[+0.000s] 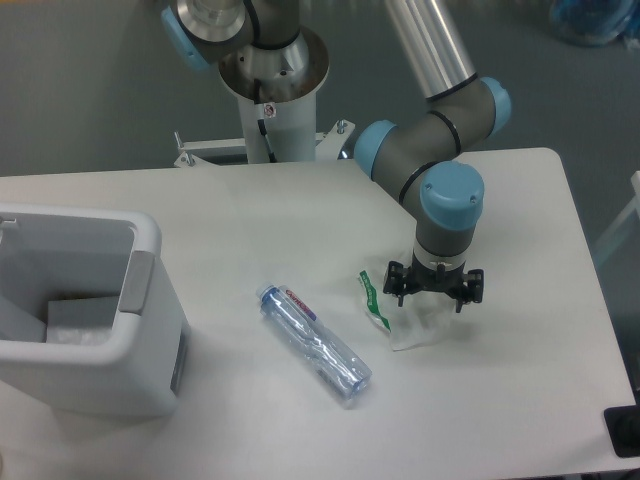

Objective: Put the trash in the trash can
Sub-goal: 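Lower the gripper onto the plastic bag and align the fingers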

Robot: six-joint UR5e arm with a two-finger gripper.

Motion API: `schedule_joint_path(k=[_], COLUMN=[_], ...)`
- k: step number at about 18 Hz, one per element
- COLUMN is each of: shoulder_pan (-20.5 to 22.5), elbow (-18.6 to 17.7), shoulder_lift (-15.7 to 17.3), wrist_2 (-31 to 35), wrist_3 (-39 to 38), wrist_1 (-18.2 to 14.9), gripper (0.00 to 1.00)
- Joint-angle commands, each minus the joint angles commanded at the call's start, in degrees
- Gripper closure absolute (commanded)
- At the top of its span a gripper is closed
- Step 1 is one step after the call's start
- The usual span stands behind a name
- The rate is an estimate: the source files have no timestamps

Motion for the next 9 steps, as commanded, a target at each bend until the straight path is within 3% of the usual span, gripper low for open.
schedule_joint_path(k=[9], shoulder_pan=[-0.97], elbow=[-0.62], shoulder_lift=[-0.35], wrist_2=[1.15], wrist_3=[0.00], wrist_1=[0.09], gripper=[0.00])
